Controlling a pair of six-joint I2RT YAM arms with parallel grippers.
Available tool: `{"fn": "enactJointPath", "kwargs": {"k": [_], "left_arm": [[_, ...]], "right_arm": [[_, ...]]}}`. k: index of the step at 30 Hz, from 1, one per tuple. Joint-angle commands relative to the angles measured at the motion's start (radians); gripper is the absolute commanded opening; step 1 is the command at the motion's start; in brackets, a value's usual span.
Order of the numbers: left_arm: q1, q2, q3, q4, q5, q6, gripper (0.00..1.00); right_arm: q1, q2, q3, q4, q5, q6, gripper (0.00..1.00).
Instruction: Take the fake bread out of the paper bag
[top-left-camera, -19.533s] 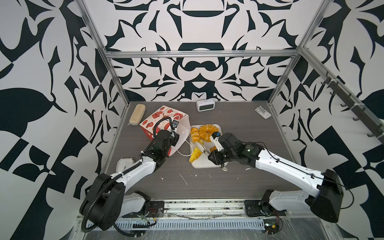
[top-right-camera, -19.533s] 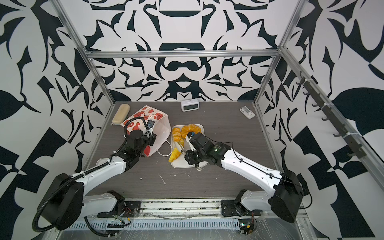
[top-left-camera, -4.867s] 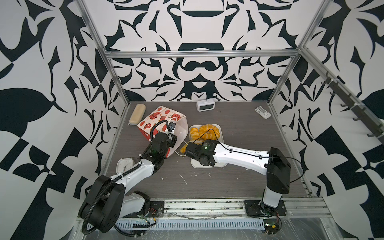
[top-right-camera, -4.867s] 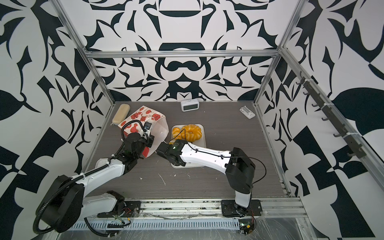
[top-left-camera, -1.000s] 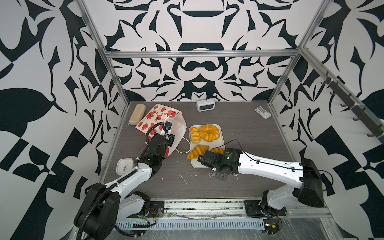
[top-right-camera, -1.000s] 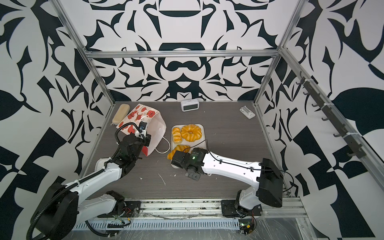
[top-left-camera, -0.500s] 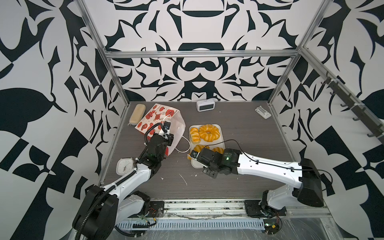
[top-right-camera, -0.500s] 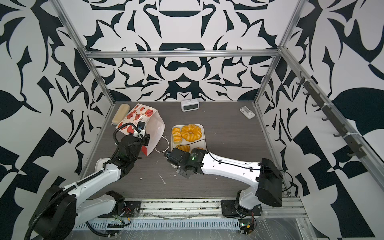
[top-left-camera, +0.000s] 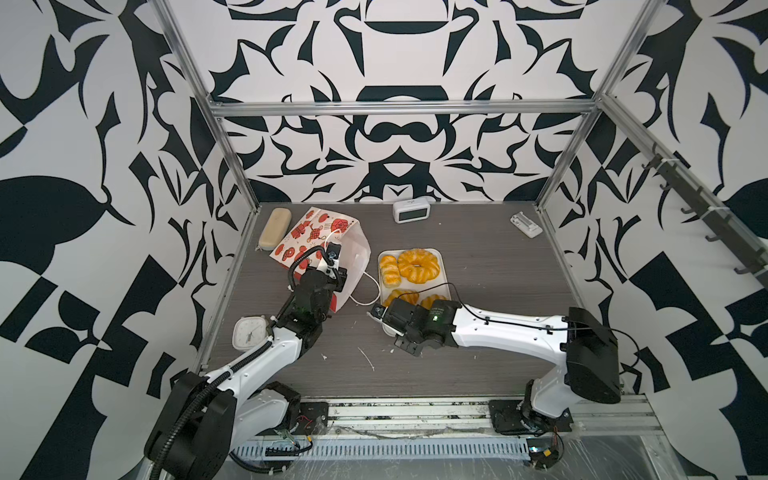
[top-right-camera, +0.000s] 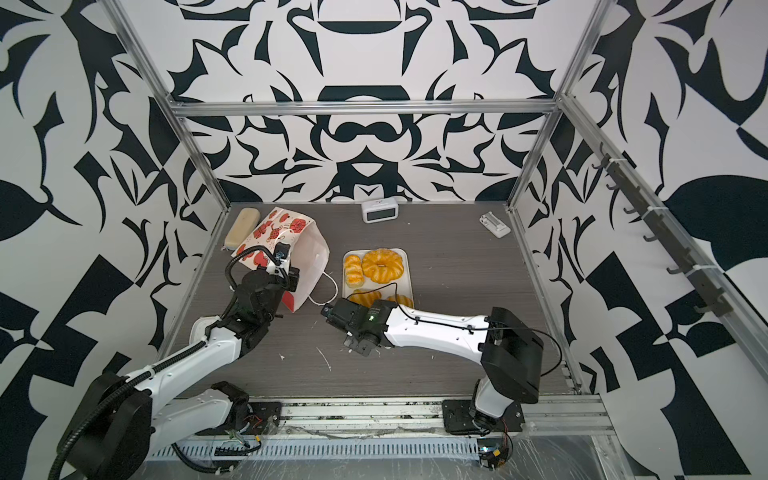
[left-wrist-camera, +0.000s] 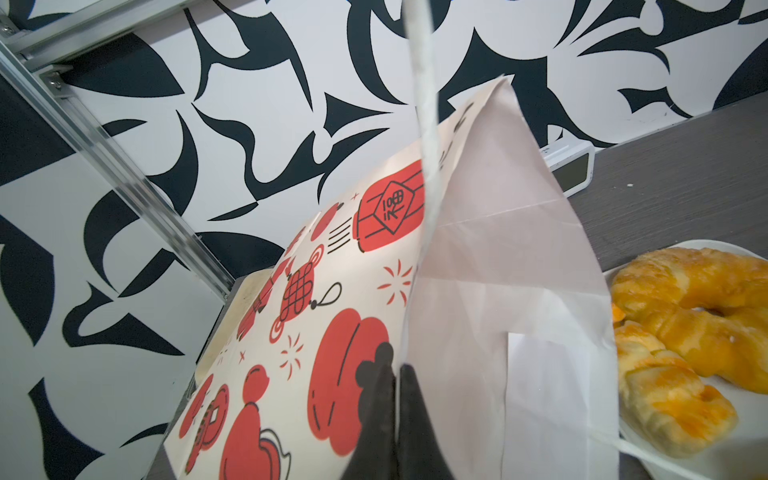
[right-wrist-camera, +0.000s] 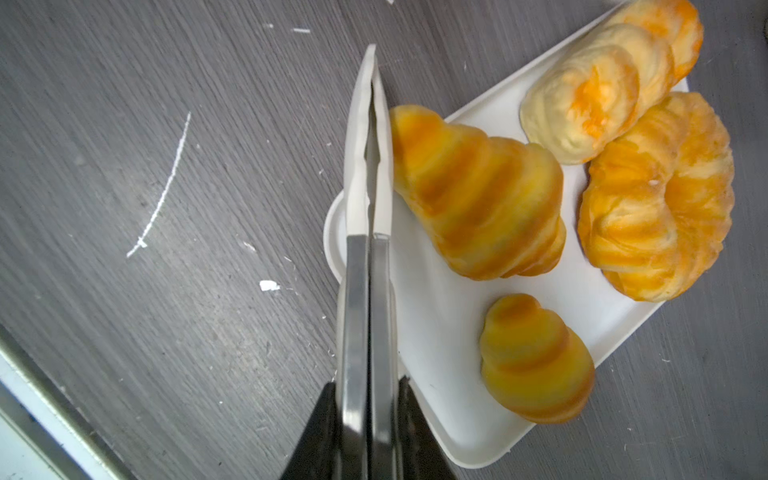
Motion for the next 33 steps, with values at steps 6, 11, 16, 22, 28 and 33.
{"fn": "enactJointPath", "kwargs": {"k": [6, 11, 16, 22, 28, 33], "left_arm": [[0.004, 0.001, 0.000, 0.052, -0.011, -0.014, 0.05], [0.005, -0.003, -0.003, 0.048, -0.009, -0.014, 0.05], [0.004, -0.009, -0.003, 0.043, -0.008, -0.016, 0.05], [0.004, -0.019, 0.001, 0.030, 0.008, -0.024, 0.05], [0.004, -0.006, 0.040, -0.053, 0.105, -0.031, 0.06], [0.003, 0.001, 0.087, -0.169, 0.197, -0.029, 0.06]], "right_arm": [[-0.014, -0.126, -0.059, -0.067, 0.023, 0.059, 0.11], [-0.013, -0.166, -0.080, -0.070, -0.013, 0.063, 0.11], [-0.014, -0.258, -0.114, 0.034, -0.096, 0.064, 0.11], [-0.076, -0.407, -0.147, 0.073, -0.005, 0.114, 0.10], [-0.121, -0.432, -0.141, 0.101, -0.041, 0.139, 0.07], [-0.122, -0.401, -0.108, 0.160, -0.105, 0.136, 0.09]]}}
